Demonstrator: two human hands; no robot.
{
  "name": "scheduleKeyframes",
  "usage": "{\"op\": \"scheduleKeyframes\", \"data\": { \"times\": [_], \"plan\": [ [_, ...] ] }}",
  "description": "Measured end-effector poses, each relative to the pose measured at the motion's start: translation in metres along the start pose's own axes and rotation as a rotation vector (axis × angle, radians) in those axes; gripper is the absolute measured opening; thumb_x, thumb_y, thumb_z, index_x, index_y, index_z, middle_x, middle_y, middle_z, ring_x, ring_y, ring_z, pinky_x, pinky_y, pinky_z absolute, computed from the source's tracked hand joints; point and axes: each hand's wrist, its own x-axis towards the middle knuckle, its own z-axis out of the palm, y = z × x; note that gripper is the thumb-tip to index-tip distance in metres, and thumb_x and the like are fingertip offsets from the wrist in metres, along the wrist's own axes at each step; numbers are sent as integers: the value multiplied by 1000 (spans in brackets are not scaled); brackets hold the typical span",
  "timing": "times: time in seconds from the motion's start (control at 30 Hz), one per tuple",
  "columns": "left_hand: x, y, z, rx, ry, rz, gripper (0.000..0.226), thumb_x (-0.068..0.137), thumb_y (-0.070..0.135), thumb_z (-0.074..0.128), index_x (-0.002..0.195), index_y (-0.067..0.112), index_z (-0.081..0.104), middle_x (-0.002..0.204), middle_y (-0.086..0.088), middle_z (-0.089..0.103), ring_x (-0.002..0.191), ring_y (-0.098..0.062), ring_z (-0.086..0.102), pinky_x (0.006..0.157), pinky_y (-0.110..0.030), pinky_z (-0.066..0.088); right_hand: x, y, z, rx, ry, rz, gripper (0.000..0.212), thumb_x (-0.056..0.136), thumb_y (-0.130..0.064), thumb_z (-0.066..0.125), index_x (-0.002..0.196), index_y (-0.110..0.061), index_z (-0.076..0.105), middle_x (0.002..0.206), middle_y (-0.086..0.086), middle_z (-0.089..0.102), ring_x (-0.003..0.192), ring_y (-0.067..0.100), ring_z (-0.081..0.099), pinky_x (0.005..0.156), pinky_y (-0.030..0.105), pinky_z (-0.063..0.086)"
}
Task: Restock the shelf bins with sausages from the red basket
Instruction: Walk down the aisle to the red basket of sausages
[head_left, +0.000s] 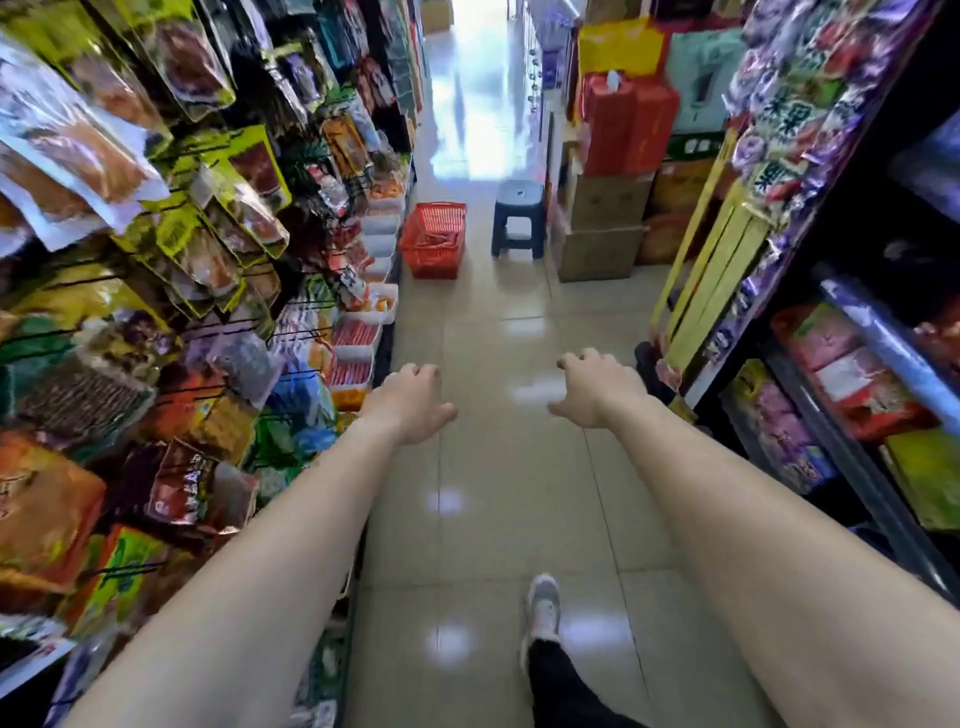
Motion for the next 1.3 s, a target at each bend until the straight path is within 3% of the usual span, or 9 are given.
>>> {"op": "scheduleKeyframes", "data": {
  "times": [0.47, 0.9, 1.07, 1.3],
  "plan": [
    [272, 38, -91, -47, -4, -12, 66, 89, 46, 57, 146, 16, 42, 146, -11, 45, 130, -33, 49, 98, -46, 48, 276, 58, -109, 63, -18, 23, 61, 90, -51, 58, 140, -19, 44, 141, 12, 46, 126, 35, 47, 99, 49, 44],
    [564, -22, -155, -15, -39, 2, 66, 87, 50, 55, 143, 16, 44, 144, -12, 45, 129, -34, 48, 101, -48, 45, 560, 25, -180, -13, -42, 79, 66, 89, -49, 57, 146, -21, 39, 144, 10, 41, 128, 34, 45, 99, 47, 44],
    [675, -40, -206, 0, -52, 44, 64, 89, 49, 53, 144, 17, 44, 145, -10, 44, 131, -33, 47, 101, -46, 46, 667, 12, -231, 22, -4, 88, 60, 88, -51, 60, 138, -21, 48, 138, 11, 46, 122, 34, 50, 97, 47, 47],
    [821, -34, -243, -25, -94, 47, 65, 88, 49, 53, 143, 17, 45, 144, -9, 45, 129, -32, 49, 102, -47, 46, 811, 19, -268, 53, 6, 50, 64, 87, -53, 60, 141, -22, 46, 141, 11, 45, 123, 33, 51, 96, 48, 49]
  ]
}}
